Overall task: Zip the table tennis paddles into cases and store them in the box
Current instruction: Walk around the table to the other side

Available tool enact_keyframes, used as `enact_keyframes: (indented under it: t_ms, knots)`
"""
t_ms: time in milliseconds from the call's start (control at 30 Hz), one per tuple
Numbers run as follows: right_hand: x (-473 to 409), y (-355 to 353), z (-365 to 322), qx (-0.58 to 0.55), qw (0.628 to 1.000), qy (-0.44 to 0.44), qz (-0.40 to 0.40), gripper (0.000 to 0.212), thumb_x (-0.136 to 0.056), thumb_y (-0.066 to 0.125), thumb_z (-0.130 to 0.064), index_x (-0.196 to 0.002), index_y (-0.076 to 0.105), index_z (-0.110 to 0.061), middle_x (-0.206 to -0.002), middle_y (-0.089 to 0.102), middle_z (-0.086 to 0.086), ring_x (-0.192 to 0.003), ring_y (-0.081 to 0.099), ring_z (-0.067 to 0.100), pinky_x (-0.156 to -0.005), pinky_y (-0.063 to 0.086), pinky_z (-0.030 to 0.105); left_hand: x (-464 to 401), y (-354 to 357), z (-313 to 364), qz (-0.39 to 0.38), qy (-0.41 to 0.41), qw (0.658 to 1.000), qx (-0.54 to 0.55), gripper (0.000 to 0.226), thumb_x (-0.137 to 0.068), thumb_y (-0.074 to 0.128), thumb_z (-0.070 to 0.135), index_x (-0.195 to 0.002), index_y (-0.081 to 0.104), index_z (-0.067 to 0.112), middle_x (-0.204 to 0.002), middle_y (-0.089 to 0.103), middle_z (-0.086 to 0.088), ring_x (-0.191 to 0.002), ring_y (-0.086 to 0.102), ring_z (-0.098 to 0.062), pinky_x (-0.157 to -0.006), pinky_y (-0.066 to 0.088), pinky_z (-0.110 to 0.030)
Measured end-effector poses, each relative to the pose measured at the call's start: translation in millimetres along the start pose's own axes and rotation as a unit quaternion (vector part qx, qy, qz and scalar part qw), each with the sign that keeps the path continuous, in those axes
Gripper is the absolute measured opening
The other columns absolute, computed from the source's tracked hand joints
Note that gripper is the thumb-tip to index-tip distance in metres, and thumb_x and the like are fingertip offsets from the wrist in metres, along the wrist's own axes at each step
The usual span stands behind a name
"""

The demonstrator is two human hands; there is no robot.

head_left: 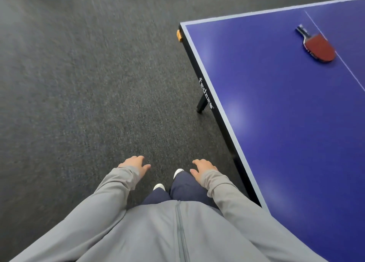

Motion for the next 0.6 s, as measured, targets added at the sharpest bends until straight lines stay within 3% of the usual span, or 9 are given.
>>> enact_keyframes:
  t_ms: [200, 600]
  knots:
    - [-85.6, -84.5, -40.7, 0.025, 0.999, -0.028, -0.007, 0.045, -0.096, 0.041, -0.037, -0.136, 0.038, -0.018, -0.139, 0.042, 0.008, -0.130, 0.039, 0.027, -0.106, 0.035, 0.042, -70.3, -74.7, -4.8, -0.012, -0.031, 0.999, 0.013, 0.055, -0.095, 0.041, 0.047, -0.139, 0.038, 0.014, -0.140, 0.044, -0.010, -0.130, 0.042, -0.028, -0.108, 0.034, -0.039]
    - [-219.0, -265.2, -110.3, 0.020, 0.998, -0.056, 0.005, 0.049, -0.095, 0.043, -0.039, -0.138, 0.036, -0.018, -0.141, 0.042, 0.007, -0.132, 0.038, 0.027, -0.106, 0.034, 0.043, -184.8, -264.9, 24.6, 0.052, -0.030, 0.996, 0.062, 0.054, -0.094, 0.043, 0.046, -0.139, 0.039, 0.016, -0.139, 0.045, -0.009, -0.129, 0.043, -0.028, -0.107, 0.035, -0.039]
Point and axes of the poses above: each hand's wrist, its own x-axis away from the middle knuckle, its own y-axis out of the palm, z = x × y, the point moved 9 cm from there along -x, towards the middle knuckle
